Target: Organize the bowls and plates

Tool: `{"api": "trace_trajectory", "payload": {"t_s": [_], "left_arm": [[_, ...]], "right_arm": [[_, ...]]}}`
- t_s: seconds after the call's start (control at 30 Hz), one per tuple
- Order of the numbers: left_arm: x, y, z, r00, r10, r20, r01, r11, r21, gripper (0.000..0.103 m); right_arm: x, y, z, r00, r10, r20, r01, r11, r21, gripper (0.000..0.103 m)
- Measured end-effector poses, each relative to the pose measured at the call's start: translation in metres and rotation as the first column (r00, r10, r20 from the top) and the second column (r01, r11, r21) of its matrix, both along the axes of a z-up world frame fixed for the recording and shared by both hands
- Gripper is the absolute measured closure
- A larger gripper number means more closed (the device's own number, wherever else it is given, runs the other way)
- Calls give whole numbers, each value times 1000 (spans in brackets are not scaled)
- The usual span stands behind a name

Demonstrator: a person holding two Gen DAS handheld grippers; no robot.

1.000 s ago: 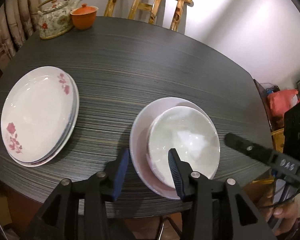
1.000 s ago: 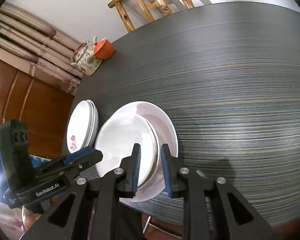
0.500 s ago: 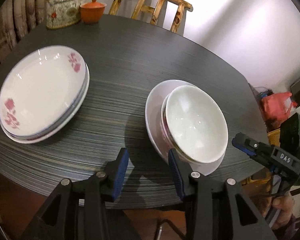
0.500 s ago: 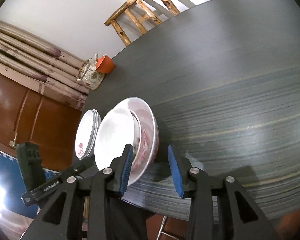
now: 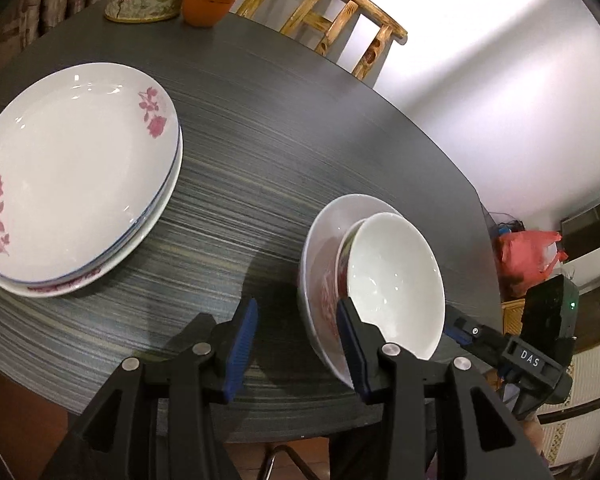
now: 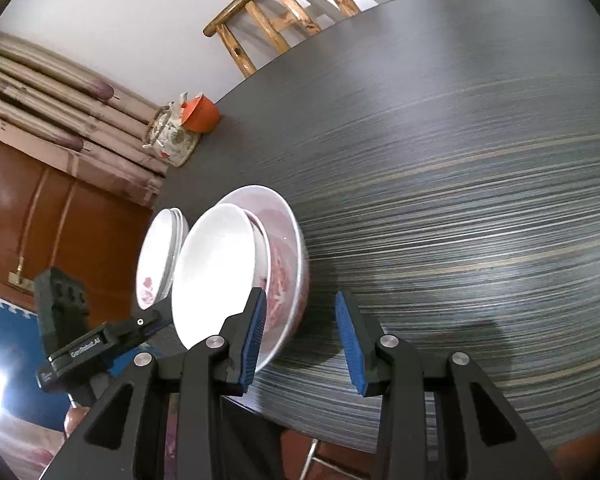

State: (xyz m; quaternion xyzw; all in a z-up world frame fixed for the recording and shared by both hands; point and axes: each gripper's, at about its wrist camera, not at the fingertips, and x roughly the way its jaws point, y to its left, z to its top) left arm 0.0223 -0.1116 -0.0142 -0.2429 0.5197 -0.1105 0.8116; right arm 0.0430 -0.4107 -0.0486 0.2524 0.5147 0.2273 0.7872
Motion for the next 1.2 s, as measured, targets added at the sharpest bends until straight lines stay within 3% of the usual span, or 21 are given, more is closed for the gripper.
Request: {"api": "trace_trajectory", "payload": {"t_s": [0.13,0.3,0.47,0.8,1.2], "left_arm": [[6,2,3,1000,-5,17,5,1000,20,61],[9,-4,9,995,-74,68,66,992,104,61],[7,-2,5,989,-138,62,131,986,103,61],[-2,-23,9,958,-271,95,242,940,240,58],[-8,-33,10,944,-305,124,252,911,327,57]], "right_arm": [[2,3,-4,1000,8,-13,-8,1000,11,68],[5,2,-4,1000,15,-21,-14,1000,14,68],[8,0,-6,999,23,-42,-21,999,33,68],[6,-4,-9,998,15,-57,-13,999,41,61],[12,0,-6,998,13,-55,-12,1000,1,58]]}}
